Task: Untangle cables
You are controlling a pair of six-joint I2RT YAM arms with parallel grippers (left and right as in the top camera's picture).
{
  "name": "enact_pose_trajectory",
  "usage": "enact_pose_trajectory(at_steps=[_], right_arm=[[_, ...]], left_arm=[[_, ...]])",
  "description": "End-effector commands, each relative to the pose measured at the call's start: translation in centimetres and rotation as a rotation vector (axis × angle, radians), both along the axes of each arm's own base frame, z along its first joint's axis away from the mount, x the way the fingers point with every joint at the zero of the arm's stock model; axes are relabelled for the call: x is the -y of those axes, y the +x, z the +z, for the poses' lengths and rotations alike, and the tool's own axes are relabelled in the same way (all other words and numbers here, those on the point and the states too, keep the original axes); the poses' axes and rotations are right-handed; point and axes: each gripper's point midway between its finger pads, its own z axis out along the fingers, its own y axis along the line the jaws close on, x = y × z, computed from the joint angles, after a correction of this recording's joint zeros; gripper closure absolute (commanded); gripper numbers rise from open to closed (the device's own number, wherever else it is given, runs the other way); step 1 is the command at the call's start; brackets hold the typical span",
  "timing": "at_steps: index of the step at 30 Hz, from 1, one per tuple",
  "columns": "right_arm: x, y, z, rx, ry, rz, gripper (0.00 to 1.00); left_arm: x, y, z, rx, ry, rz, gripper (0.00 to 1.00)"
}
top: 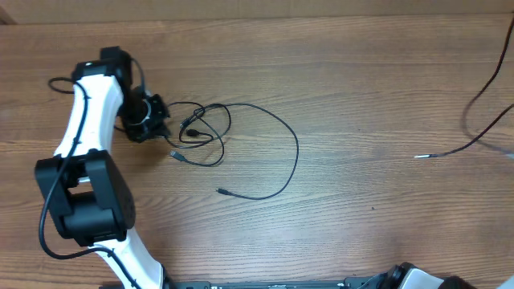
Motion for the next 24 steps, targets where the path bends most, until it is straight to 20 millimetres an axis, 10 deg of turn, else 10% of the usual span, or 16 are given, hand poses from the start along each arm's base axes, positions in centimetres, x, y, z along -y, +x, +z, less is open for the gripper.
enact_pose_trajectory(at_steps=[1, 10, 18, 24], right_arm=[[1.3, 1.6, -2.6, -0.073, -0.043, 0.002, 0.96], [2.5, 4.6, -11.2, -0.313, -0.043, 0.095, 0.96], [1.3, 5.8, -10.4, -0.244, -0.154, 0.160, 0.96], [5.3, 5.9, -11.8, -0.336, -0.228, -0.057, 0.96]], left_arm=[[4.2, 0.6, 2.8, 0.122, -0.056, -0.178, 0.96], [9.3, 0.2, 5.9, 0.257, -0.054, -0.375, 0.96], [9.6, -0.2, 8.2, 0.318, -0.051, -0.382, 0.96], [10.0, -0.9, 8.1, 0.294, -0.067, -0.389, 0.96]])
